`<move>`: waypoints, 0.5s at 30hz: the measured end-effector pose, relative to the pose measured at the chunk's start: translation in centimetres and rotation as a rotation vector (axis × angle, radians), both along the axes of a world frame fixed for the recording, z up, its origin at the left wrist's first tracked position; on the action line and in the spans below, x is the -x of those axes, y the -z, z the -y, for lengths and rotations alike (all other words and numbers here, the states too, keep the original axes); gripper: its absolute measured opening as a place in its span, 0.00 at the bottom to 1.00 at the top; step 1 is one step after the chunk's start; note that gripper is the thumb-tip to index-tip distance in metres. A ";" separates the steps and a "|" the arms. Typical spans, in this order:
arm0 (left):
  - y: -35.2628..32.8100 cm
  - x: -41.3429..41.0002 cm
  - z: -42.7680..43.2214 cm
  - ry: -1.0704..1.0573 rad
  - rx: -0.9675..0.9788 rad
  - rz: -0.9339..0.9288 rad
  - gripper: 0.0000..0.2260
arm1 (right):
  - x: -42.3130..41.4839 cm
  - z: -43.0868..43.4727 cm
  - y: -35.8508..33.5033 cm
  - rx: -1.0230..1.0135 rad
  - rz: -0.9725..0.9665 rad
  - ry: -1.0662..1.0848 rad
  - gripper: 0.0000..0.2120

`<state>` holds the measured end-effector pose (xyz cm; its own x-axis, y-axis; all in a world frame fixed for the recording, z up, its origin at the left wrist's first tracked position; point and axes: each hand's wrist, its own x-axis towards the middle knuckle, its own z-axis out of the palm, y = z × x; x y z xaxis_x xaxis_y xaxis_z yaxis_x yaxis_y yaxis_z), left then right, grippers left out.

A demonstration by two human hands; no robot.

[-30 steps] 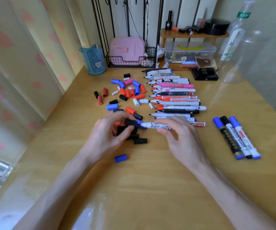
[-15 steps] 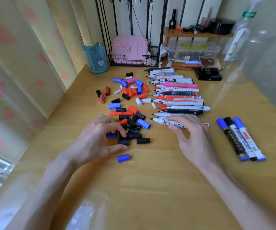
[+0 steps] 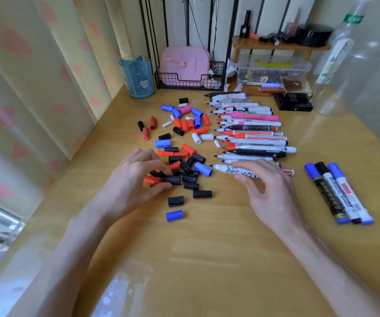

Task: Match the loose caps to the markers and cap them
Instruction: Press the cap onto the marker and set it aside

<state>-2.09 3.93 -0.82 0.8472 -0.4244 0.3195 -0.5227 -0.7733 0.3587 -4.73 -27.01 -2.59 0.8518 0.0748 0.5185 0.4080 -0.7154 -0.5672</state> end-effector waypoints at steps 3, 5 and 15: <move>-0.2 0.0 -0.8 0.015 0.002 -0.064 0.12 | 0.0 0.0 0.1 0.000 -0.012 -0.003 0.11; -0.1 0.0 -0.9 0.013 0.001 -0.093 0.14 | 0.0 0.0 0.1 -0.003 -0.016 -0.004 0.11; -0.3 0.3 0.5 0.046 0.223 -0.125 0.08 | 0.2 -0.3 0.0 -0.003 -0.020 -0.091 0.10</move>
